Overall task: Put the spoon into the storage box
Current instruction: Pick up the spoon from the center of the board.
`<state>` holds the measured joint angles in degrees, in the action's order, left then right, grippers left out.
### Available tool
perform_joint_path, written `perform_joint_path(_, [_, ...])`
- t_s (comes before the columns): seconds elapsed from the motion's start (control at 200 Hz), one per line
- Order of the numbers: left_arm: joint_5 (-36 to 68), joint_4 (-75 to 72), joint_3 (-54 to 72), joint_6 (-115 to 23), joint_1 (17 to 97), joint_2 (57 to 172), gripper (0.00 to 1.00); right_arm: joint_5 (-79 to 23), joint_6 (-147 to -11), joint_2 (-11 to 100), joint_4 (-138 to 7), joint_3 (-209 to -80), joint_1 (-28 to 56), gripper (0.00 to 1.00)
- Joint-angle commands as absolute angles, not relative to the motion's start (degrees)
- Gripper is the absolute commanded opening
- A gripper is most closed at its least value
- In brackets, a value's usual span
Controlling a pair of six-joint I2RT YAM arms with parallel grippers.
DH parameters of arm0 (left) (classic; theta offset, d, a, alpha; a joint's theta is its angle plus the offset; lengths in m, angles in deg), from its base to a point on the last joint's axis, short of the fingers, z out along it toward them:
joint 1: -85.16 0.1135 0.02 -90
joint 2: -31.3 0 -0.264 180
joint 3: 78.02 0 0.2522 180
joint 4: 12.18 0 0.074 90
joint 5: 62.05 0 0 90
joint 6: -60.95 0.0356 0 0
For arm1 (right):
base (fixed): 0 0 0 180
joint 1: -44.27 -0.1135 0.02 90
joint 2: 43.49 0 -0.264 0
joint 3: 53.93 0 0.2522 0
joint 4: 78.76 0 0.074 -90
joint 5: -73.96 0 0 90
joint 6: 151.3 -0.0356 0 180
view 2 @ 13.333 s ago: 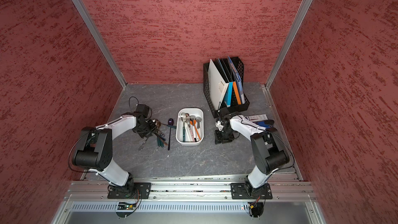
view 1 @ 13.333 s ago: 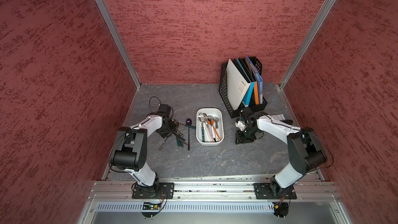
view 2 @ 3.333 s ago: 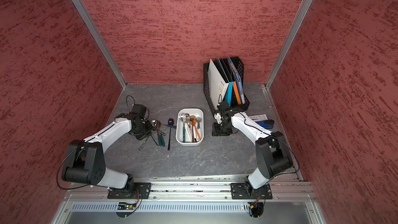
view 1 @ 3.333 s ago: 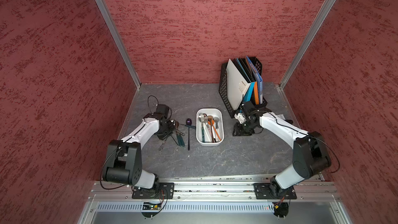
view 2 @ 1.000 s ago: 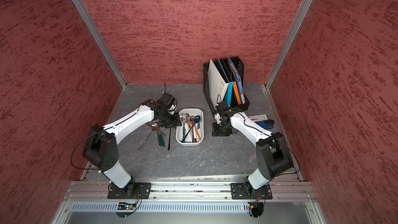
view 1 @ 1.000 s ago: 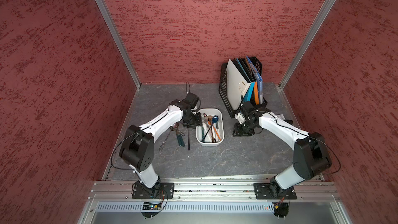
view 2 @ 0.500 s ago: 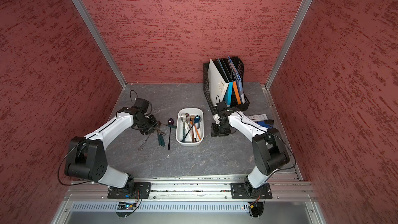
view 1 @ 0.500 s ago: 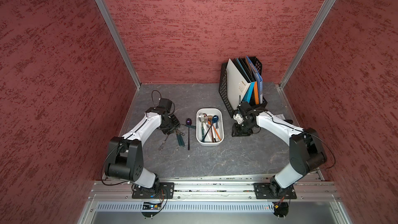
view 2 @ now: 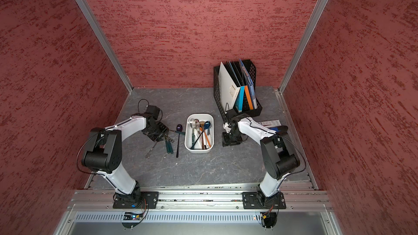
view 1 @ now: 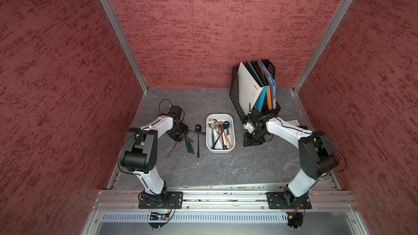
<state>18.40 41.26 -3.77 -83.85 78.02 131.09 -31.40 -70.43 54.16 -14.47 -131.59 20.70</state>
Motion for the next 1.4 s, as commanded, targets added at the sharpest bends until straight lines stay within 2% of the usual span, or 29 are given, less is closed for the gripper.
perform_joint_path(0.0, [20.12, 40.43, -2.08, -84.77, 78.21, 132.22, 0.39, -30.98, -68.82, 54.75, -15.06, -132.03, 20.78, 0.48])
perform_joint_path(0.481, [20.75, 39.15, -3.33, -84.77, 78.21, 133.63, 0.15, -31.6, -68.44, 55.74, -15.3, -132.1, 21.36, 0.48])
perform_joint_path(0.616, [20.98, 39.09, -3.74, -84.37, 78.21, 132.76, 0.12, -31.77, -68.59, 55.52, -15.1, -132.21, 21.36, 0.48])
perform_joint_path(1.162, [26.42, 49.96, -0.74, -70.7, 73.98, 118.96, 0.08, -31.38, -70.23, 51.89, -13.23, -133.16, 21.38, 0.48])
perform_joint_path(1.398, [23.3, 54.64, 8.94, -63.87, 62.58, 123.82, 0.06, -30.75, -71.84, 48.97, -12.09, -133.18, 21.33, 0.48])
